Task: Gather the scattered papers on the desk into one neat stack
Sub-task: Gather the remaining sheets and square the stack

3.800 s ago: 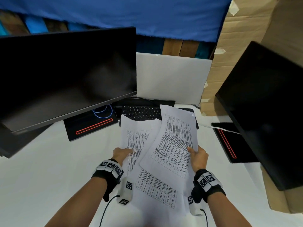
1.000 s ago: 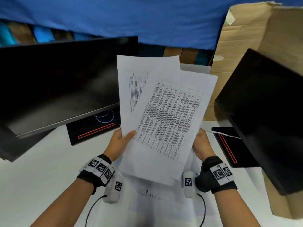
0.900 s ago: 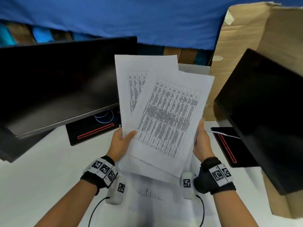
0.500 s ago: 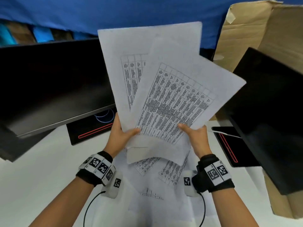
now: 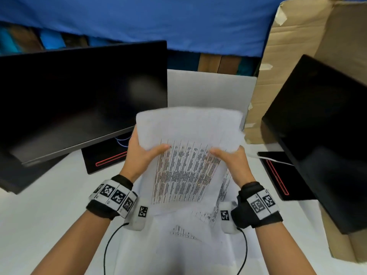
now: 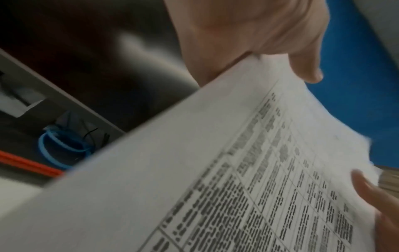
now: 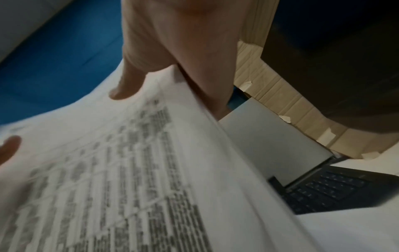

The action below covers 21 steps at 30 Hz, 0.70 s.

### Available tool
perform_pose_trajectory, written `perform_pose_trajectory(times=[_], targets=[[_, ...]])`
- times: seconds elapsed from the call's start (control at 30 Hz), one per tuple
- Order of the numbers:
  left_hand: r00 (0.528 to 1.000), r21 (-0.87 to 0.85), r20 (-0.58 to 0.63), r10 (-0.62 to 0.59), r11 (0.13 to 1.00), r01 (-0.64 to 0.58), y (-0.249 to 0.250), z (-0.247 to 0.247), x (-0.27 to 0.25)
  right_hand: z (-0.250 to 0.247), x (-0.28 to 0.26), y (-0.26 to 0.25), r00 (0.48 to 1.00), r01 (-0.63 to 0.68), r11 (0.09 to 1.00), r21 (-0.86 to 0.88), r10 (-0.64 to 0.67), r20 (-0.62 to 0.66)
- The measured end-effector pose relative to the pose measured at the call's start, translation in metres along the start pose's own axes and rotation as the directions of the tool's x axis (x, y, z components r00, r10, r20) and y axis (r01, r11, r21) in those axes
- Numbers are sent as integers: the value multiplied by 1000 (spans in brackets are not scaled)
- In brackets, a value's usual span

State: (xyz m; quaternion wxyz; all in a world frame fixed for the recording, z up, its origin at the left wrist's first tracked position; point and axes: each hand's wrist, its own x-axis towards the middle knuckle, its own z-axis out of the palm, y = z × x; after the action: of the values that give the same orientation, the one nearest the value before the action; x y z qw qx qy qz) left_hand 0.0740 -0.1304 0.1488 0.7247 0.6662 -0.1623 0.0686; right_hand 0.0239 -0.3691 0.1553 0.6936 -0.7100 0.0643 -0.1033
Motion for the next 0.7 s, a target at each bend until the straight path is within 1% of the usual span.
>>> perform_pose_trajectory(times=[0.03,0.1,0.13,0.2,0.27,0.37,0.43,0.5,0.6,0.67,0.7], targets=[[1000,-27,11,-21,999,21,-1,-2,-1,0,-1,4,999,-25,1000,-14,25,24],[992,-63,78,-100,992,105,-5,-4,-5,1,-4,13,996,-57,998,-32,59,67],[985,-63,113,-131,988,139,-6,-3,-7,3,-5,15,995,-59,997,-42,62,72],[981,-45,129,-145,987,152,0,-3,-9,8,-8,10,998,-32,998,-48,35,51],[987,-63,120,-108,991,116,14,-5,-6,9,-8,-1,999,28,999,-46,-27,31],[986,-131,163,-12,991,33,32,-11,-1,9,-9,-18,992,126,992,-21,-125,33],[988,-127,156,1,992,19,29,-14,-2,9,-10,-17,991,134,991,-28,-133,32],[991,-89,128,-49,994,60,14,-17,-6,13,-12,-7,997,66,997,-51,-64,35],[974,30,136,-182,983,180,-15,-16,-20,18,-15,15,997,-64,994,-84,68,44],[953,118,138,-271,960,256,-34,-14,-31,20,-13,22,995,-88,992,-87,91,28],[945,155,121,-305,946,285,-41,-13,-35,20,-12,22,994,-95,992,-88,99,41]])
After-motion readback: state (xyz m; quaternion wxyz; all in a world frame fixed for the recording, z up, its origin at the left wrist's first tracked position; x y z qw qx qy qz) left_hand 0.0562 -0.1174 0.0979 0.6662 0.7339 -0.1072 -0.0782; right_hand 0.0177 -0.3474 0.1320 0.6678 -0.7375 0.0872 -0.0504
